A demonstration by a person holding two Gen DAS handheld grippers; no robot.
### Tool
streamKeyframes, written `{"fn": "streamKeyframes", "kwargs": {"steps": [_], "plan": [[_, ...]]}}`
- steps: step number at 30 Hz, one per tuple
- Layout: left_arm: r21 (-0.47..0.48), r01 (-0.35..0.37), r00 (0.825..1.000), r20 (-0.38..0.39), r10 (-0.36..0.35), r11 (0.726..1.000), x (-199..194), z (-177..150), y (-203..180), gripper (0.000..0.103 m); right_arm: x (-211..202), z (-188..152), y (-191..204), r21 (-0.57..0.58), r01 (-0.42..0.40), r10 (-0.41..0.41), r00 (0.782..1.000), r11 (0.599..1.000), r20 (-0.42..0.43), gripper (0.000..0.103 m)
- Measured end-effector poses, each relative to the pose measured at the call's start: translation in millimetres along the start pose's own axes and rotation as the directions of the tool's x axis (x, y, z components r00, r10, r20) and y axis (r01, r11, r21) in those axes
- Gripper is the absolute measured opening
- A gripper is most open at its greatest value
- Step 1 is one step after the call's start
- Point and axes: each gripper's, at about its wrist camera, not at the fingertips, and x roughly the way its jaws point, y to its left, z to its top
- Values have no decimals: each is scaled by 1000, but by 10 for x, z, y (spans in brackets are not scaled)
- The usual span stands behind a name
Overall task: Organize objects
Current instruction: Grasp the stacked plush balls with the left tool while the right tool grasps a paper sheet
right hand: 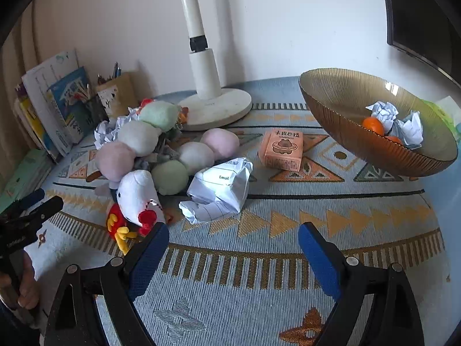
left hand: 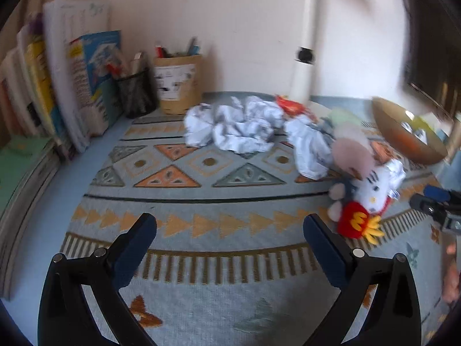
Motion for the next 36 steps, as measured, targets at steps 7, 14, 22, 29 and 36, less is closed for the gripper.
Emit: {"fn": "streamKeyframes", "kwargs": {"steps": [7, 14, 22, 29, 36], "plan": [[113, 279, 960, -39, -277, 954, -58, 738, -603, 93, 202, 353, -403, 285, -206, 250, 960, 936, -129, 75], [243, 242, 952, -247, -182, 939, 689, 1007, -1273, 54, 472, 524, -228, 148, -115, 137, 979, 982, -151, 60], [154, 328, 943, -118, -312, 932, 236, 1025, -1017, 42, 360, 525, -126, 108, -144, 151, 987, 984, -58, 39], [53, 125, 984, -133, -117, 991, -129, 403, -247, 42, -175, 189, -129, 2, -218, 217, 970, 976, -106, 40], [-104, 58, 977, -196, -77, 993, 140, -79, 175, 47, 109, 71, -45, -45, -151, 138, 967, 988, -214, 59]]}}
